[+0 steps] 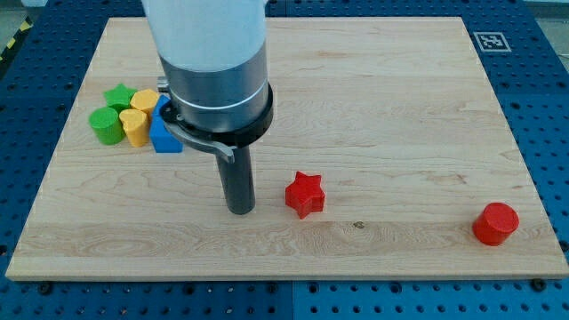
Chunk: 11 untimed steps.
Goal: Push the red star into the red circle
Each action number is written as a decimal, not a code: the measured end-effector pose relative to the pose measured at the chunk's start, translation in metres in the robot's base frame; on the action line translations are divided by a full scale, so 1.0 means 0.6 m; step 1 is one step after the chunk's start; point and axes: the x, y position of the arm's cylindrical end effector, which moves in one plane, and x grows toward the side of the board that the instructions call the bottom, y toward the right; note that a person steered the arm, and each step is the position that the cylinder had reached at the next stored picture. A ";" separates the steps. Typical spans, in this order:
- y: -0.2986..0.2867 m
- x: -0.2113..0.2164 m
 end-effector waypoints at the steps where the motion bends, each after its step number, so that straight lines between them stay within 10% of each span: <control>1: 0.054 0.000; 11: 0.190 0.018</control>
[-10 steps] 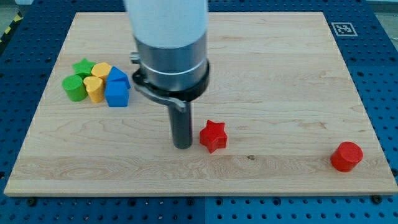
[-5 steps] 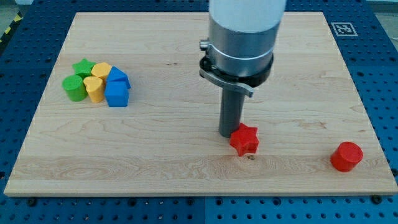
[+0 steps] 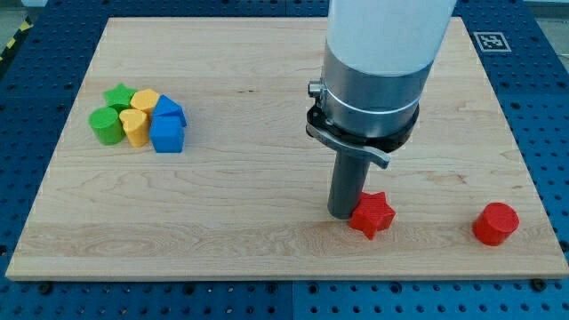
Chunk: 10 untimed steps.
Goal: Push the red star into the red circle
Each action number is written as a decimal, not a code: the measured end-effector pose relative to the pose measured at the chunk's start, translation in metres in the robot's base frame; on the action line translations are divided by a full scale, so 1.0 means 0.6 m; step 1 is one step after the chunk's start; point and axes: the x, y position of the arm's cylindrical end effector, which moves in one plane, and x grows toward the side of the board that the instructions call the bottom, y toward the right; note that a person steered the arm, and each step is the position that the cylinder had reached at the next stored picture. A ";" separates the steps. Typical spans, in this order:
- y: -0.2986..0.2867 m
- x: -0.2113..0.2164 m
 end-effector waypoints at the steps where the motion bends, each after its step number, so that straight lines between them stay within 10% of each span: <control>1: 0.023 0.007; 6: 0.172 0.021; 10: -0.007 0.016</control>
